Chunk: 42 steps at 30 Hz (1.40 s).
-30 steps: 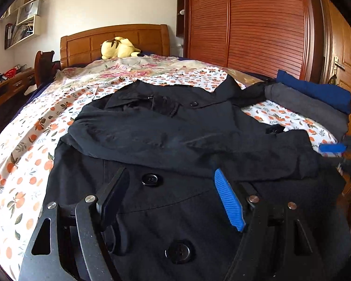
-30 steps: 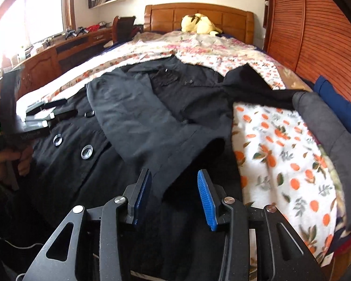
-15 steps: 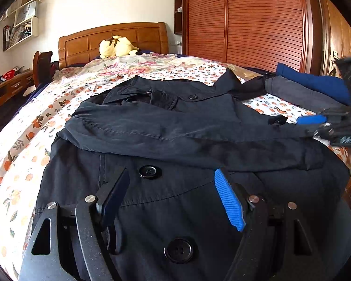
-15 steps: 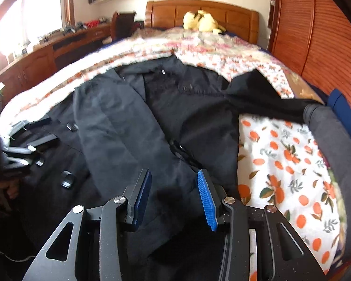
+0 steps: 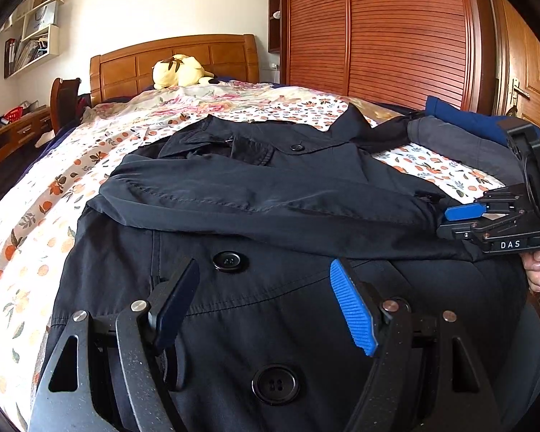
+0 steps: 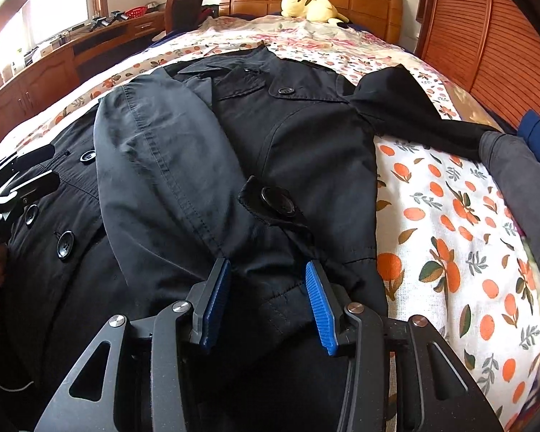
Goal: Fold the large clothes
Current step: 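Move the right tool to the other sleeve on the sheet and grasp it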
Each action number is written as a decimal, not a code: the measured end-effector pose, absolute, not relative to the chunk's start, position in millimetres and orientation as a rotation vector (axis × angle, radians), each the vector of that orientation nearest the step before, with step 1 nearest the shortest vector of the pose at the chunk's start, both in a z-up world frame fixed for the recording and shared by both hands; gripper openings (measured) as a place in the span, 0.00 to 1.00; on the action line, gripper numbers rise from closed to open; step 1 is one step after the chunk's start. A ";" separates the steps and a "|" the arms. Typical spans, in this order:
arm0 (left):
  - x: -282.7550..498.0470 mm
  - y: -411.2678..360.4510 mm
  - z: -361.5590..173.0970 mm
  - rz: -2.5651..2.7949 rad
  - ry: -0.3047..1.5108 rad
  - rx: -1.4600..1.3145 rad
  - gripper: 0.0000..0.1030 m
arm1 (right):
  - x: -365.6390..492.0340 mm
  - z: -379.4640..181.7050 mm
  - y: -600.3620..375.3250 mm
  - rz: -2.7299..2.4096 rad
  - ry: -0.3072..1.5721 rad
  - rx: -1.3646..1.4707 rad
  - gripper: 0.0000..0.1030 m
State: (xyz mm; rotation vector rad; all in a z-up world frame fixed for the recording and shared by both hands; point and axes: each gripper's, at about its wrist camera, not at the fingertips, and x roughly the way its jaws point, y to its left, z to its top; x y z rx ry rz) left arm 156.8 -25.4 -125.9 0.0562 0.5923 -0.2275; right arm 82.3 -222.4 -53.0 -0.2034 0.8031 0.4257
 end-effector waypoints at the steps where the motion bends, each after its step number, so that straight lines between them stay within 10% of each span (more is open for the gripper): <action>1: 156.8 -25.4 -125.9 -0.228 0.593 0.056 0.74 | 83.5 -50.8 -222.1 0.421 0.817 -0.206 0.44; 14: 156.9 -24.6 -127.5 -0.228 0.598 0.048 0.74 | 145.1 18.6 -251.0 0.320 0.730 -0.219 0.46; 42: 159.8 -25.2 -131.9 -0.241 0.613 0.048 0.74 | 387.7 -72.3 -312.9 0.006 0.939 0.147 0.64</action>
